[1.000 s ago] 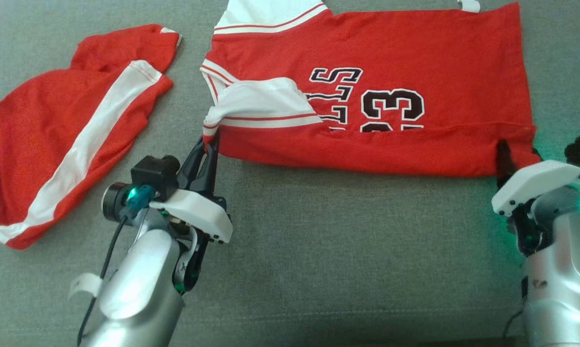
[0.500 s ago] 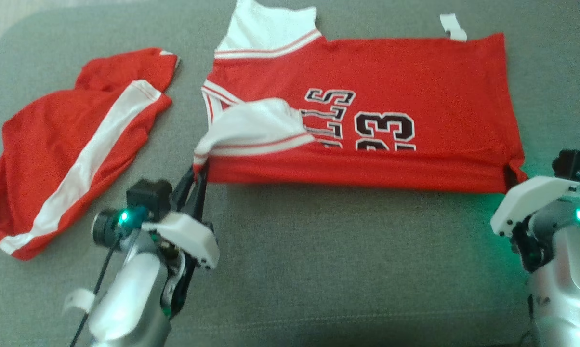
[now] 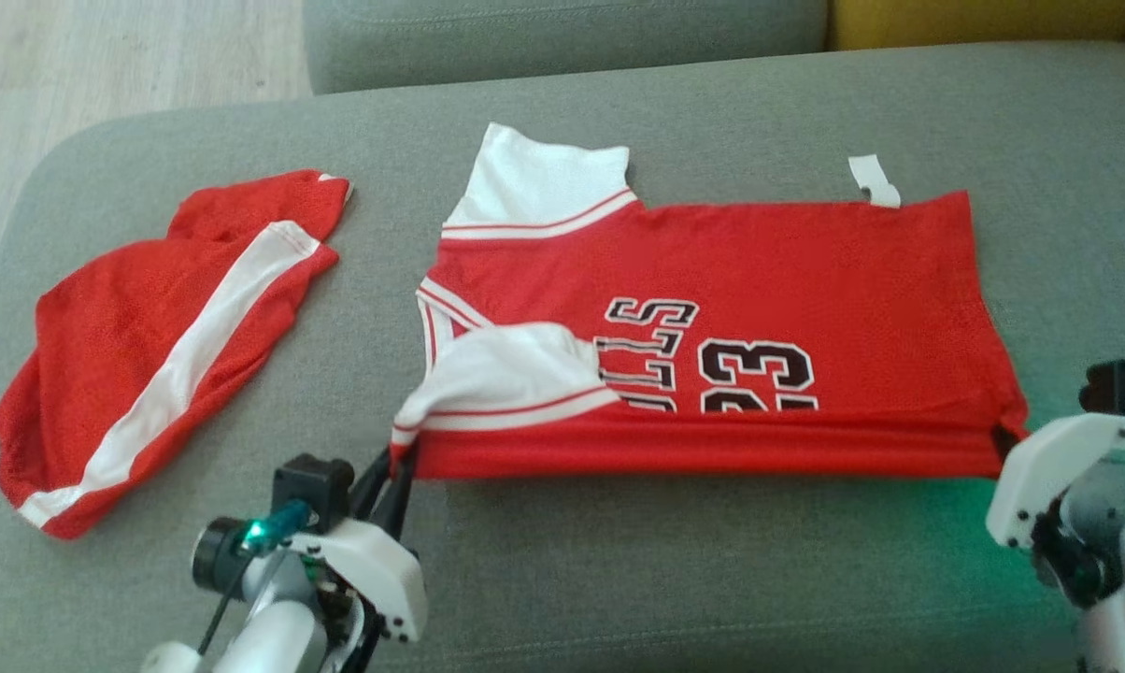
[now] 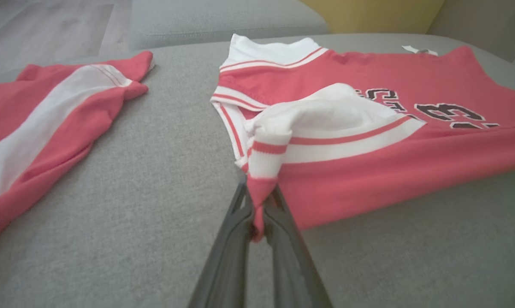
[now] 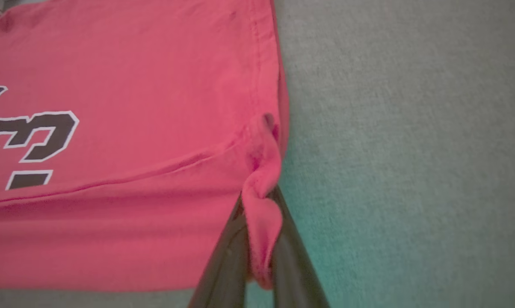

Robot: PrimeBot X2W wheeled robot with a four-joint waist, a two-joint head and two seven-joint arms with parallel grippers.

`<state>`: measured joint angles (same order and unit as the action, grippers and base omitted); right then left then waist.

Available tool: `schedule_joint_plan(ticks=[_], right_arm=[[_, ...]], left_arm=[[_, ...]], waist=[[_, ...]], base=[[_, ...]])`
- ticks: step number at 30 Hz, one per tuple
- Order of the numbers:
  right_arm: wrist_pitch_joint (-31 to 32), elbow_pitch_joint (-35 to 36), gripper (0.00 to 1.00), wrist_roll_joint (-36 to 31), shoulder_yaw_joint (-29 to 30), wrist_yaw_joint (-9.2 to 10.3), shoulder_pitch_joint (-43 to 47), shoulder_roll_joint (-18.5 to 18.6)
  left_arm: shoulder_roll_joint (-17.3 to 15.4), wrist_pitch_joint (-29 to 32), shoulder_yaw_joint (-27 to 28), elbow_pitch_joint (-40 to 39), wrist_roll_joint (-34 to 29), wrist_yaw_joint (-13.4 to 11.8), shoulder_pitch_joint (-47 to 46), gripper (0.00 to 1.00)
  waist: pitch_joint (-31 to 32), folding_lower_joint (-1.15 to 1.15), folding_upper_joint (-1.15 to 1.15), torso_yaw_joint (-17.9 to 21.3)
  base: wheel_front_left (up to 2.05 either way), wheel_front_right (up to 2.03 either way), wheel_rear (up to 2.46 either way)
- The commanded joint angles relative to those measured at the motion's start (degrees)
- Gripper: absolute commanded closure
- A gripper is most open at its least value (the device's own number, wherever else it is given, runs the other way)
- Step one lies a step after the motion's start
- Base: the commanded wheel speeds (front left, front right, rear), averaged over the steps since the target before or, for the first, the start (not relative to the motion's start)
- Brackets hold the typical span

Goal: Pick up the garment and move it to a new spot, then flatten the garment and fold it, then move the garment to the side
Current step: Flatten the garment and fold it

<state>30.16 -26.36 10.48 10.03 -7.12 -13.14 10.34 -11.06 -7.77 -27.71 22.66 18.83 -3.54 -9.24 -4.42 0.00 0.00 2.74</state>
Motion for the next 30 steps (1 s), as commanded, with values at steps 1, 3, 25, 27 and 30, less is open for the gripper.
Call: schedule_joint_plan(ticks=[1, 3, 25, 27, 30], right_arm=[[1.3, 3.3, 1.0, 0.5, -0.2, -0.36, 0.2, 2.3], [2.5, 5.0, 1.0, 0.7, -0.1, -0.36, 1.7, 2.0], [-19.6, 15.6, 0.0, -3.8, -4.1, -0.36, -11.8, -5.3], [-20.5, 15.5, 0.0, -4.4, -5.2, -0.36, -14.2, -5.8], [-21.4, 15.1, 0.0, -4.9, -6.7, -0.36, -17.7, -6.3]], left_arm=[[-2.2, 1.0, 2.0, -2.1, 0.5, -0.7, -1.6, 1.0], [-2.3, 2.7, 1.3, -2.3, 0.7, -0.4, -0.9, 1.0], [-6.4, 1.7, 4.4, -6.0, 0.2, 3.6, -22.2, 0.0], [-7.6, 4.8, 4.1, -4.7, 0.9, 6.6, -27.5, 0.0], [-10.0, 10.7, 3.0, -1.2, 2.3, 9.7, -35.7, 0.0]], waist=[[0.1, 0.0, 0.0, 0.1], [0.0, 0.0, 0.0, 0.3], [-11.0, 0.0, 0.0, 7.0], [-13.0, 0.0, 0.0, 7.9], [-16.0, 0.0, 0.0, 9.4]], base=[[0.0, 0.0, 0.0], [0.0, 0.0, 0.0], [0.0, 0.0, 0.0], [0.0, 0.0, 0.0], [0.0, 0.0, 0.0]])
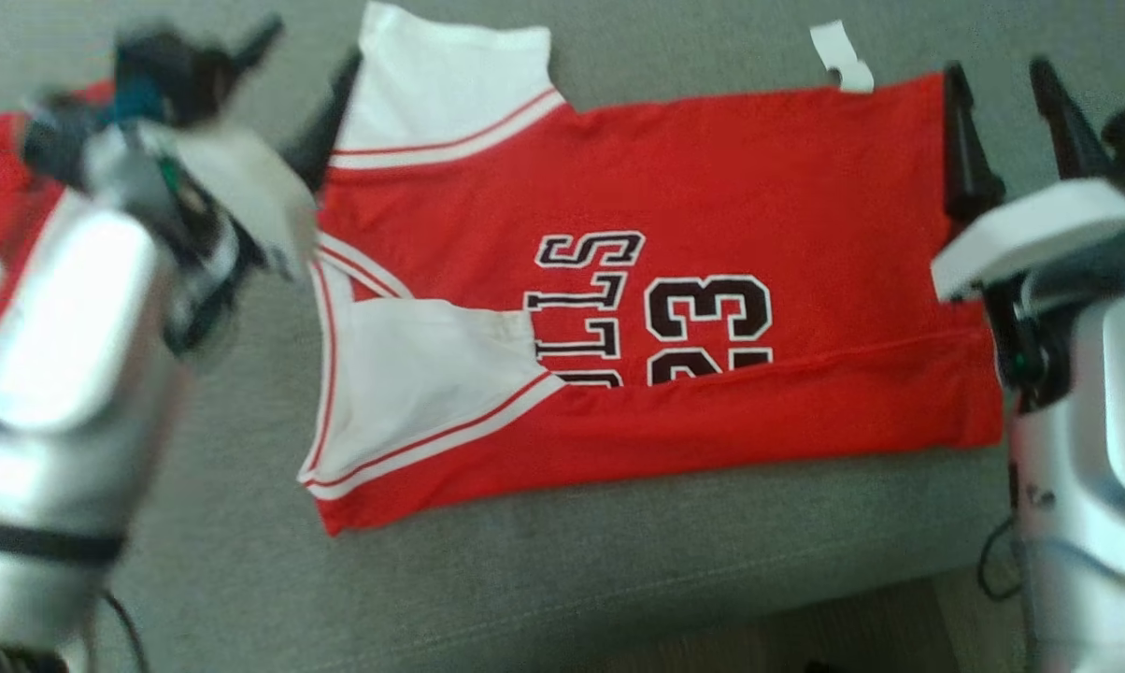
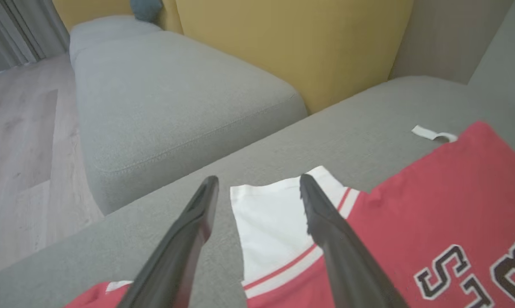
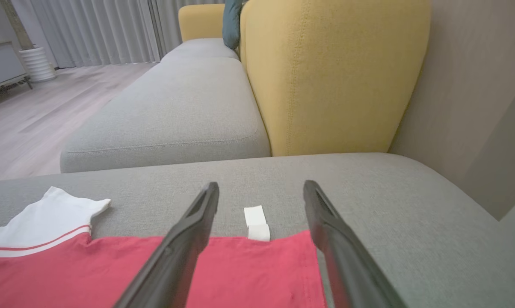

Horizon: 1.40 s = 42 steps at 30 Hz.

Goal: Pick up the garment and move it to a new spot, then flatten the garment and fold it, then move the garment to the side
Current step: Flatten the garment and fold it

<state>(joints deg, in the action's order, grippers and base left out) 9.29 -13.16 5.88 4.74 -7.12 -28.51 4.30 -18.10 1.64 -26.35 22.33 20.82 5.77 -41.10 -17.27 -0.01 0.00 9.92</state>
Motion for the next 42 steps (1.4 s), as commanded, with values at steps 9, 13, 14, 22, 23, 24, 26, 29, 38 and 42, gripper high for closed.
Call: schedule_joint_plan(ticks=[9, 13, 14, 22, 23, 24, 26, 29, 38, 42], right_arm=[[-2.7, 0.9, 0.0, -1.1, -5.9, -0.36, -8.8, -1.3], [-3.5, 0.6, 0.0, -0.4, -6.8, -0.36, -9.6, -1.4], [-3.7, 0.5, 0.0, 0.0, -7.1, -0.36, -9.7, -1.4], [-4.6, 0.6, 0.0, 1.9, -8.8, -0.36, -9.9, -1.4], [-4.6, 0.7, 0.0, 2.0, -8.8, -0.36, -9.9, -1.4], [-4.7, 0.8, 0.0, 2.1, -8.9, -0.36, -9.9, -1.4], [-4.7, 0.8, 0.0, 2.2, -9.0, -0.36, -10.0, -1.4], [-4.7, 1.0, 0.0, 2.3, -9.0, -0.36, -10.0, -1.4], [-4.7, 1.1, 0.0, 2.3, -8.6, -0.36, -10.3, -1.4], [-4.5, 1.0, 0.0, 1.6, -7.5, -0.36, -10.6, -1.4]], left_arm=[[-13.9, 16.7, -13.9, 7.1, 11.3, 1.7, -22.9, 0.0], [-17.1, 17.0, -18.8, 9.5, 14.4, 1.7, -26.3, 0.0], [-17.5, 16.7, -19.5, 10.1, 15.1, 1.7, -27.1, 0.0], [-18.2, 14.0, -23.8, 16.7, 18.2, 1.7, -31.7, 0.0], [-18.1, 13.7, -24.3, 17.5, 18.3, 1.7, -32.2, 0.0], [-18.0, 13.5, -24.7, 18.2, 18.4, 1.7, -32.6, 0.0], [-17.7, 13.1, -25.5, 19.6, 18.8, 1.7, -33.3, 0.0], [-17.6, 12.6, -26.9, 21.2, 19.7, 1.7, -34.4, 0.0], [-16.8, 13.5, -31.7, 22.7, 24.7, 1.7, -36.1, 0.72], [-16.7, 13.0, -33.3, 22.1, 27.6, 1.7, -36.9, 1.0]], waist=[[-10.4, 0.01, 0.0, 7.3], [-11.7, 0.01, 0.0, 9.1], [-12.0, 0.01, 0.0, 9.5], [-14.1, 0.01, 0.0, 12.1], [-14.3, 0.01, 0.0, 12.3], [-14.4, 0.01, 0.0, 12.5], [-14.7, 0.01, 0.0, 12.9], [-15.2, 0.01, 0.0, 13.3], [-15.9, 0.01, 0.0, 13.5], [-15.8, 0.01, 0.0, 12.7]], base=[[0.0, 0.0, 0.0], [0.0, 0.0, 0.0], [0.0, 0.0, 0.0], [0.0, 0.0, 0.0], [0.0, 0.0, 0.0], [0.0, 0.0, 0.0], [0.0, 0.0, 0.0], [0.0, 0.0, 0.0], [0.0, 0.0, 0.0], [0.0, 0.0, 0.0]])
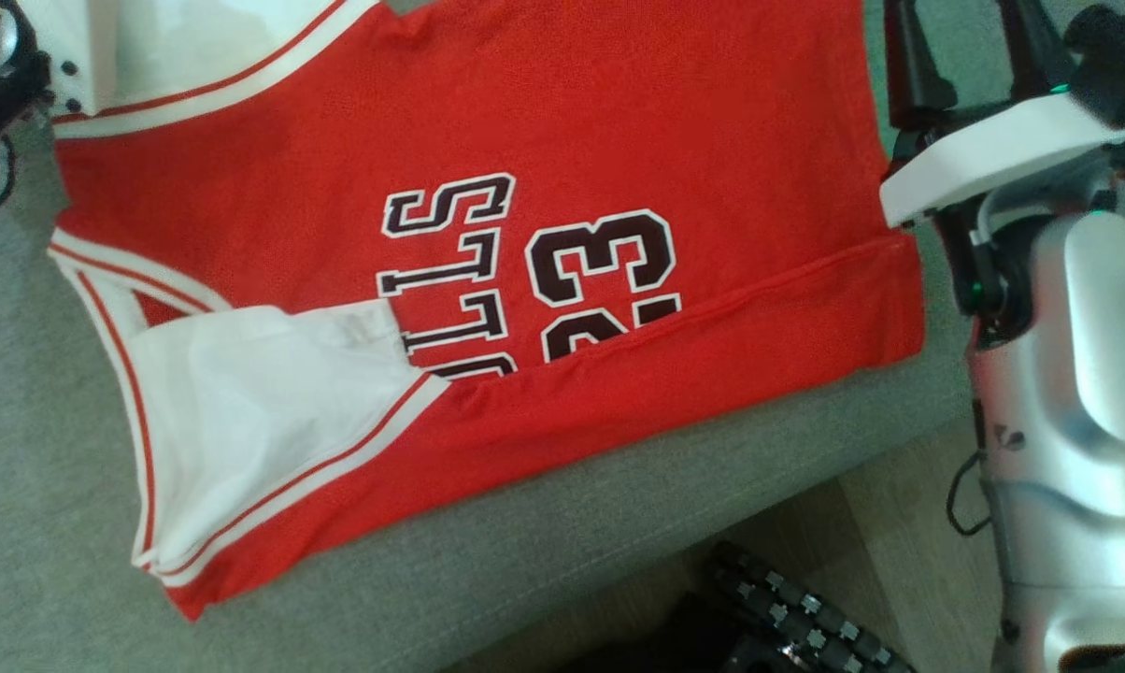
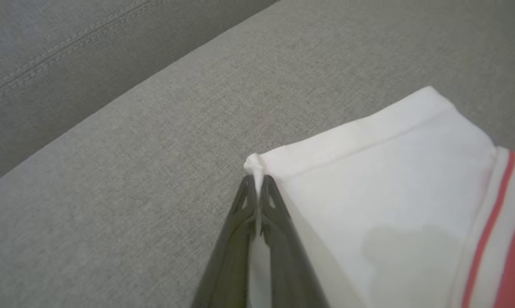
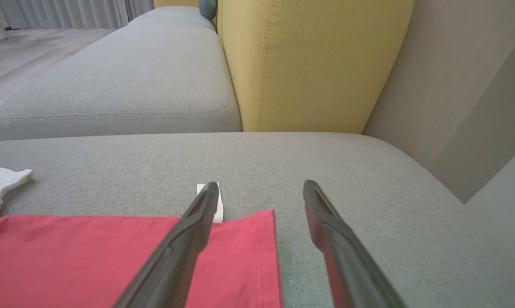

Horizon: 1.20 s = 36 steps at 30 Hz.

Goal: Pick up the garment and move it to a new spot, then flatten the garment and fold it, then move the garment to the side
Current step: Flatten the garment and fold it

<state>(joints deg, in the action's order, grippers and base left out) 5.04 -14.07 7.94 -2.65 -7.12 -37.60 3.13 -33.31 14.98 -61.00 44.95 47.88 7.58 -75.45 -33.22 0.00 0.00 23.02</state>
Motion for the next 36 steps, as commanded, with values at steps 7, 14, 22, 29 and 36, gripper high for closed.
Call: schedule_joint_plan(ticks=[7, 14, 22, 29, 36], right_arm=[[0.3, -0.4, 0.0, -2.1, 2.9, -0.36, -2.2, -0.2], [4.0, -6.3, 0.0, -1.7, 6.7, -0.36, -4.6, 0.9], [8.2, -14.6, 0.0, -1.8, 9.8, -0.36, -8.3, 5.2], [9.8, -21.6, 0.0, -3.1, 11.9, -0.36, -11.6, 7.4], [9.9, -26.4, 0.0, -3.9, 12.3, -0.36, -14.0, 7.8]], left_arm=[[0.3, -7.0, 0.0, -1.0, 2.1, -0.1, -3.1, 1.0], [1.9, -12.1, -2.1, -5.3, 2.5, -0.1, -3.9, 1.0], [2.0, -14.5, -3.5, -10.5, 2.5, -0.1, -3.9, 1.0], [1.4, -15.1, -3.6, -13.8, 2.6, -0.5, -3.5, 1.0], [0.6, -15.1, -3.5, -15.7, 2.7, -1.2, -3.4, 1.0]], waist=[[2.3, 0.0, 0.0, -3.9], [3.8, 0.0, 0.0, -9.3], [3.6, 0.0, 0.0, -13.8], [2.8, 0.0, 0.0, -15.6], [1.7, 0.0, 0.0, -15.9]], base=[[0.0, 0.0, 0.0], [0.0, 0.0, 0.0], [0.0, 0.0, 0.0], [0.0, 0.0, 0.0], [0.0, 0.0, 0.0]])
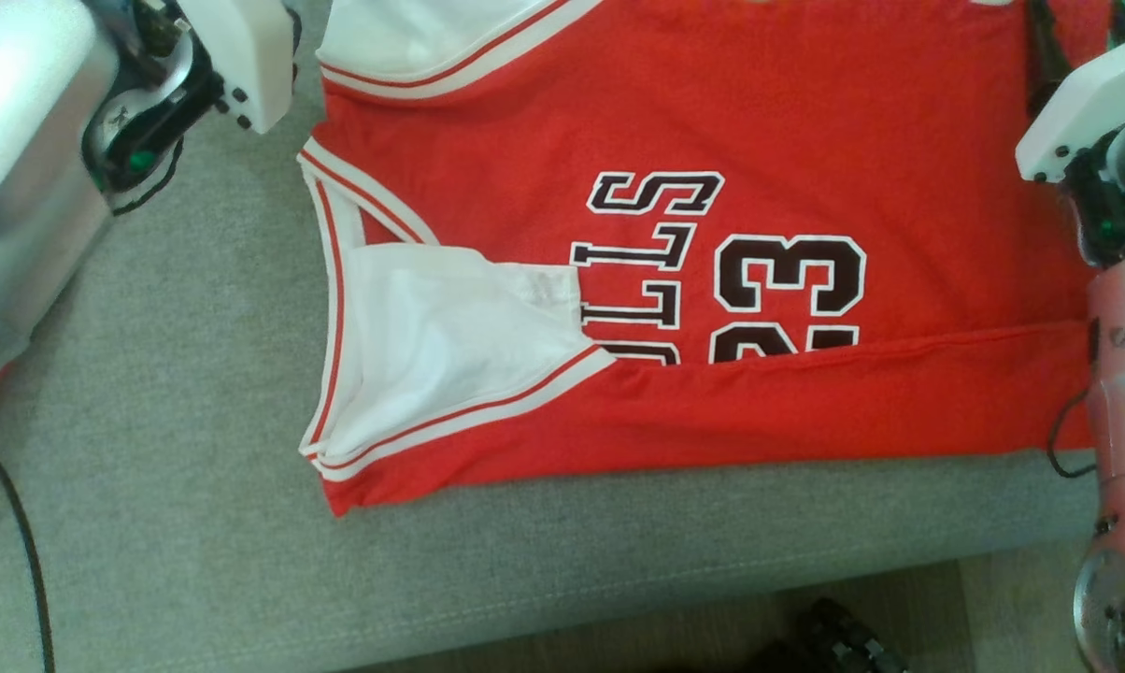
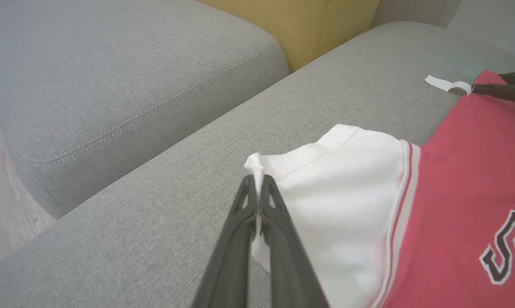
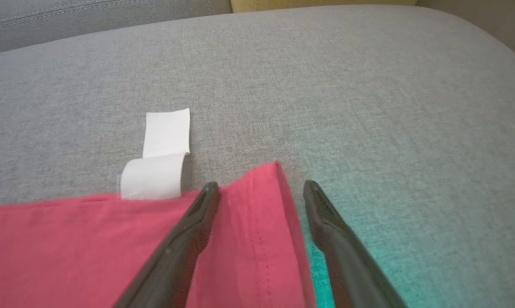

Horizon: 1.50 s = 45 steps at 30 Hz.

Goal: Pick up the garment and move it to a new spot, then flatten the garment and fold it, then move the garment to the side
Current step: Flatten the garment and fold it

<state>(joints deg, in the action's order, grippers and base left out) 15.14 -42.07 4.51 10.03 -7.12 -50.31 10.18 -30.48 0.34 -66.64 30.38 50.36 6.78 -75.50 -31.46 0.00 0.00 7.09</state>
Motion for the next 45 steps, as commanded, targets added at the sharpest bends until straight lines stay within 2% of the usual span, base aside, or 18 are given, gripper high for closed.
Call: schedule_joint_plan(ticks=[1, 9, 10, 11, 26, 35, 41, 45], right_arm=[[-0.4, 1.1, 0.0, -0.6, -0.3, -0.36, -1.5, 0.8], [-1.2, -3.1, 0.0, -1.8, 0.3, -0.36, -3.4, 1.0], [-1.2, -3.6, 0.65, -1.8, 0.2, -0.36, -3.5, 1.0], [-1.4, -4.0, 1.0, -1.8, 0.0, -0.36, -3.7, 1.0], [-13.2, -3.2, 1.0, -1.3, -1.3, -0.36, -8.7, 0.8], [-20.0, -4.2, 1.0, -2.4, 0.3, -0.36, -14.0, -0.4], [-23.0, -7.3, 1.0, -3.9, -0.1, -0.36, -15.8, -1.8], [-24.7, -8.7, 1.0, -4.1, -0.6, -0.36, -14.8, -1.8]], left_arm=[[-2.3, -0.4, 2.1, -1.3, 0.2, -0.4, -3.3, 1.0], [-2.9, -0.1, 1.8, -2.1, 0.2, -0.8, -3.2, 1.0], [-2.9, -0.2, 1.7, -2.0, 0.2, -0.8, -3.1, 1.0], [-2.9, -0.2, 1.7, -2.0, 0.2, -0.8, -3.0, 1.0], [-2.5, -7.5, 4.7, 2.8, -0.5, -4.0, -4.8, 1.0], [0.4, -12.8, 6.4, 8.8, -2.8, -5.8, -9.5, 1.0], [2.8, -14.4, 6.5, 13.0, -3.7, -4.5, -10.2, 1.0], [3.1, -14.9, 5.9, 14.0, -4.2, -3.2, -8.6, 1.0]], waist=[[-0.2, 0.0, 0.0, 0.0], [-0.7, 0.0, 0.0, -0.2], [-0.6, 0.0, 0.0, -0.2], [-0.5, 0.0, 0.0, -0.2], [0.0, 0.0, 0.0, 0.4], [-1.5, 0.0, 0.0, 0.5], [-1.5, 0.0, 0.0, 0.3], [-0.2, 0.0, 0.0, 0.1]], base=[[0.0, 0.0, 0.0], [0.0, 0.0, 0.0], [0.0, 0.0, 0.0], [0.0, 0.0, 0.0], [0.0, 0.0, 0.0], [0.0, 0.0, 0.0], [0.0, 0.0, 0.0], [0.0, 0.0, 0.0]])
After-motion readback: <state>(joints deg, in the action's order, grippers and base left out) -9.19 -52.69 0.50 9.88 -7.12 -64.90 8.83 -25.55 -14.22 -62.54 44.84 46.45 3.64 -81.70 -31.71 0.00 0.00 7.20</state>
